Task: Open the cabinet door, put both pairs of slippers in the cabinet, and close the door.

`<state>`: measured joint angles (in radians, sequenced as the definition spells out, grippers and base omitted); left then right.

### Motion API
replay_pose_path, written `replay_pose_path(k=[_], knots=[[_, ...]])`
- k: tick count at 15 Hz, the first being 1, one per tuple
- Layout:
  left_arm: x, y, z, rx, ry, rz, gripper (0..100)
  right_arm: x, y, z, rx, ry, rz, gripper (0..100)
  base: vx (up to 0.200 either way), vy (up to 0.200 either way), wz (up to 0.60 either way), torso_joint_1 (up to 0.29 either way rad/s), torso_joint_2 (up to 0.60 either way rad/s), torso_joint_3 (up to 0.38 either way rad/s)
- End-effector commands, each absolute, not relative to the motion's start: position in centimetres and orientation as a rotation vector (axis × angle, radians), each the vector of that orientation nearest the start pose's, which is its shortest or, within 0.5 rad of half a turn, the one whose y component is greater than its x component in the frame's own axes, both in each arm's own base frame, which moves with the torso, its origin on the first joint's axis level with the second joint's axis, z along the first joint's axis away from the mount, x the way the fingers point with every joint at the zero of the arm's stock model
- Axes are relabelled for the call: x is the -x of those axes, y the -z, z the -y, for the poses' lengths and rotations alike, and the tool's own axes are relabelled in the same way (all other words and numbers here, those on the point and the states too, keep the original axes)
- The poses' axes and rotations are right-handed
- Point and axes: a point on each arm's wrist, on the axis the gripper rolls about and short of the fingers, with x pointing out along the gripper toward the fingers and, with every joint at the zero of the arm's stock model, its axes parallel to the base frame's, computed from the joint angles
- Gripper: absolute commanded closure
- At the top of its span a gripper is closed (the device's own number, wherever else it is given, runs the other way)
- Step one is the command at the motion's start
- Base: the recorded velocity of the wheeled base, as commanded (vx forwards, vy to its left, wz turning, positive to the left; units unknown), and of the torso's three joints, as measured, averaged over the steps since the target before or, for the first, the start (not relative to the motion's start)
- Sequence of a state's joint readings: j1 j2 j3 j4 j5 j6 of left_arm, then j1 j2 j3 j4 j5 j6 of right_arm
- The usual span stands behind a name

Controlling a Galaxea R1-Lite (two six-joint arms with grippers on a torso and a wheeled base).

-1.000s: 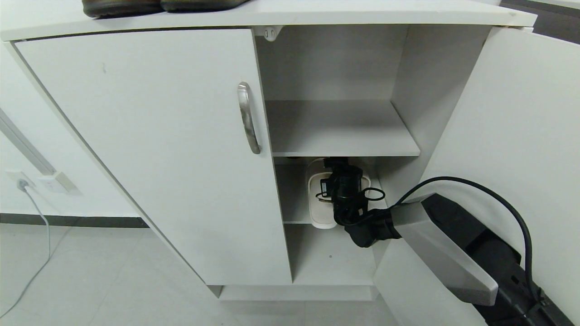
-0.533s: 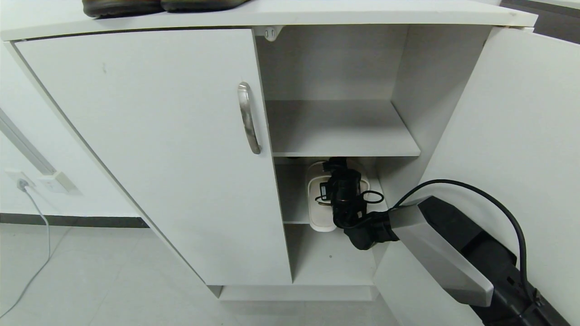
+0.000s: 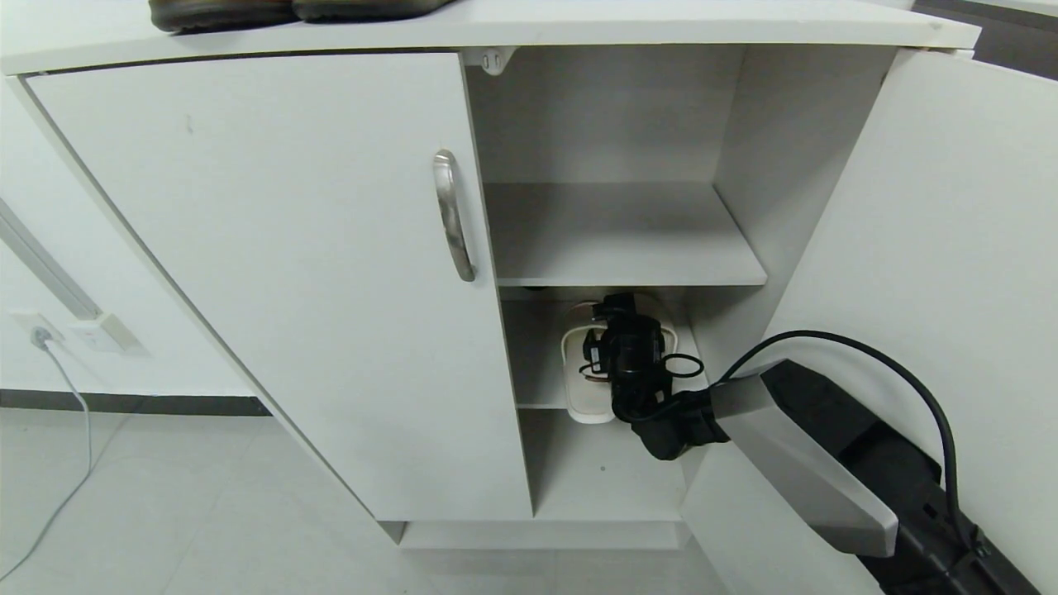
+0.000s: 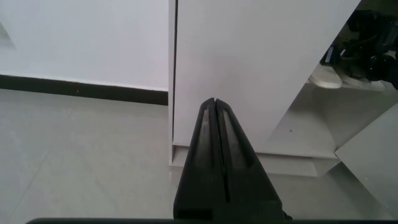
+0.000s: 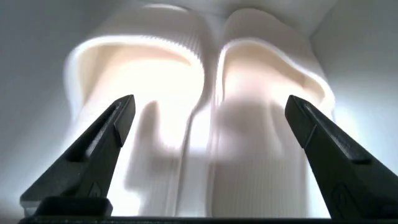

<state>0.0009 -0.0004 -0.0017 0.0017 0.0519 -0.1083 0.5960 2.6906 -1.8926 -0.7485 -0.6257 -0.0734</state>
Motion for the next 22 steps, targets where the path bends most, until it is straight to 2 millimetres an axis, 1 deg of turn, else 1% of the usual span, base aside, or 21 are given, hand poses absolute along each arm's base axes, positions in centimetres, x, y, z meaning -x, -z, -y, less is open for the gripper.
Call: replay_pose_path(k=[1, 3, 4, 5, 6, 8, 9, 10, 11, 12, 15, 17, 21, 22], knots=[[2.3, -7.6, -0.1, 0.109, -0.054, 0.003, 100, -45.2, -6.3, -29.3, 0.102, 0.025, -0.041, 0, 0.000, 0.000, 0.00, 0.000, 0.00, 0.000], [2.3, -7.6, -0.1, 0.109, -0.054, 0.003, 100, -43.7, -7.6, -29.2, 0.092, 0.011, -0.027, 0, 0.000, 0.000, 0.00, 0.000, 0.00, 0.000], [2.3, -7.6, -0.1, 0.109, -0.054, 0.001, 100, -43.2, -7.8, -29.2, 0.094, 0.005, -0.029, 0, 0.000, 0.000, 0.00, 0.000, 0.00, 0.000], [2.3, -7.6, -0.1, 0.109, -0.054, 0.003, 100, -41.3, -8.4, -29.2, 0.092, -0.016, -0.024, 0, 0.000, 0.000, 0.00, 0.000, 0.00, 0.000], [2.3, -7.6, -0.1, 0.107, -0.052, 0.003, 100, -39.9, -8.7, -29.1, 0.092, -0.032, -0.023, 0, 0.000, 0.000, 0.00, 0.000, 0.00, 0.000], [2.3, -7.6, -0.1, 0.107, -0.052, 0.003, 100, -36.3, -9.1, -28.8, 0.094, -0.073, -0.024, 0, 0.000, 0.000, 0.00, 0.000, 0.00, 0.000], [2.3, -7.6, -0.1, 0.107, -0.052, 0.003, 100, -35.2, -9.3, -28.7, 0.091, -0.088, -0.018, 0, 0.000, 0.000, 0.00, 0.000, 0.00, 0.000], [2.3, -7.6, -0.1, 0.107, -0.052, 0.003, 100, -32.9, -9.5, -28.4, 0.081, -0.115, -0.005, 0, 0.000, 0.000, 0.00, 0.000, 0.00, 0.000], [2.3, -7.6, -0.1, 0.107, -0.052, 0.003, 100, -31.4, -9.6, -28.2, 0.077, -0.135, 0.000, 0, 0.000, 0.000, 0.00, 0.000, 0.00, 0.000], [2.3, -7.6, -0.1, 0.107, -0.052, 0.003, 100, -29.7, -9.7, -27.5, 0.081, -0.154, -0.004, 0, 0.000, 0.000, 0.00, 0.000, 0.00, 0.000], [2.3, -7.6, -0.1, 0.107, -0.052, 0.003, 100, -26.4, -9.4, -26.0, 0.085, -0.189, -0.014, 0, 0.000, 0.000, 0.00, 0.000, 0.00, 0.000], [2.3, -7.6, -0.1, 0.107, -0.052, 0.003, 100, -25.2, -10.0, -25.6, 0.090, -0.206, -0.011, 0, 0.000, 0.000, 0.00, 0.000, 0.00, 0.000], [2.3, -7.6, -0.1, 0.107, -0.052, 0.001, 100, -24.9, -10.0, -26.0, 0.092, -0.220, -0.011, 0, 0.000, 0.000, 0.00, 0.000, 0.00, 0.000], [2.3, -7.6, -0.1, 0.107, -0.052, 0.003, 100, -25.0, -10.2, -26.1, 0.088, -0.218, -0.004, 0, -0.200, 0.000, 0.00, -0.002, 0.00, 0.002]])
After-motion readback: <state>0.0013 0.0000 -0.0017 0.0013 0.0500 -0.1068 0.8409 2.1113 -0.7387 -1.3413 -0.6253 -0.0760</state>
